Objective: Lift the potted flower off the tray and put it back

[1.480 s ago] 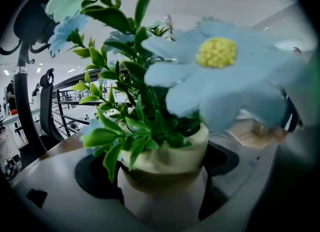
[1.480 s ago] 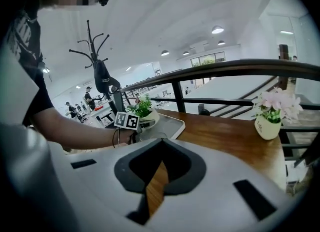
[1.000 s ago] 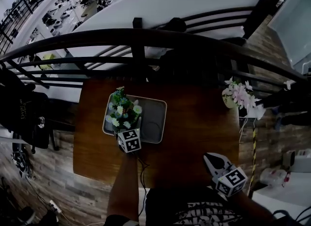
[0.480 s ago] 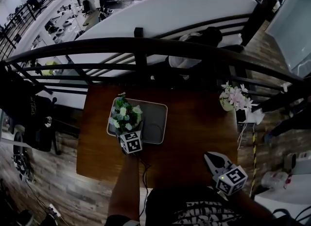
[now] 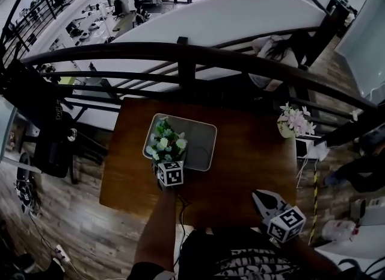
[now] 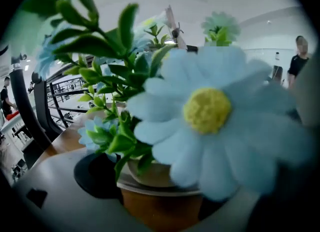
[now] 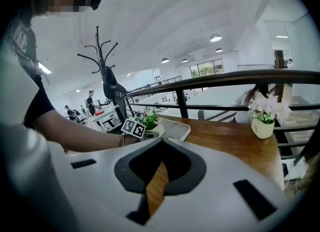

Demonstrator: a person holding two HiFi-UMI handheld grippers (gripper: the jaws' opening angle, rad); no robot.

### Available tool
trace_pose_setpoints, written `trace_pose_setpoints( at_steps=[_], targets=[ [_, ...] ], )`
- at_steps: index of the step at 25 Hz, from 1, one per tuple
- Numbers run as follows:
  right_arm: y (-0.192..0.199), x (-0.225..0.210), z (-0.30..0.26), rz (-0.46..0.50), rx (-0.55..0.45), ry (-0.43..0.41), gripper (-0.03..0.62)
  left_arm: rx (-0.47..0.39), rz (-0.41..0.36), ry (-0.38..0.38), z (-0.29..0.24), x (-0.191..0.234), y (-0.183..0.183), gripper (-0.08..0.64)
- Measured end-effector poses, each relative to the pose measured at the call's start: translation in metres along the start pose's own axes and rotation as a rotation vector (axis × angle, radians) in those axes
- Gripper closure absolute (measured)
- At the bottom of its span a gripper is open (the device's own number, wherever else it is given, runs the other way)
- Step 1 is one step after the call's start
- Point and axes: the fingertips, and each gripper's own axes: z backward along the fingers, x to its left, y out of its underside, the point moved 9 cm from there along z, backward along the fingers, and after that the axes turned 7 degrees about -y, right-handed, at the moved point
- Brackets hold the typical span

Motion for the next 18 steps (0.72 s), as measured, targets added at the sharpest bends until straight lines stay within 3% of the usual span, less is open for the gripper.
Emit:
trace_pose_setpoints(
  at_steps=[7,11,15,17,18],
  targets=[
    [-0.017,0.016,0.009,-0.003,-0.064,0.011,0.600,-0.072,0.062,0.006,0.055,0.008,0.009,0.083],
    [-0.018,0.032,-0.004,0.019,-0.100,-0.036,0.600,-0.081,0.146,0.064,0.119,0.018,0.012,0.084],
    [-0.028,0.050,-0.019,0.041,-0.128,-0.078,0.600,-0.177,0.199,0.124,0.187,0.027,-0.003,0.090],
    [-0.032,0.056,-0.025,0.057,-0.145,-0.094,0.600,-0.244,0.195,0.109,0.226,0.030,-0.019,0.161],
    [-0.034,0.058,-0.028,0.063,-0.152,-0.100,0.600,-0.283,0.198,0.094,0.246,0.030,-0.026,0.248]
  ],
)
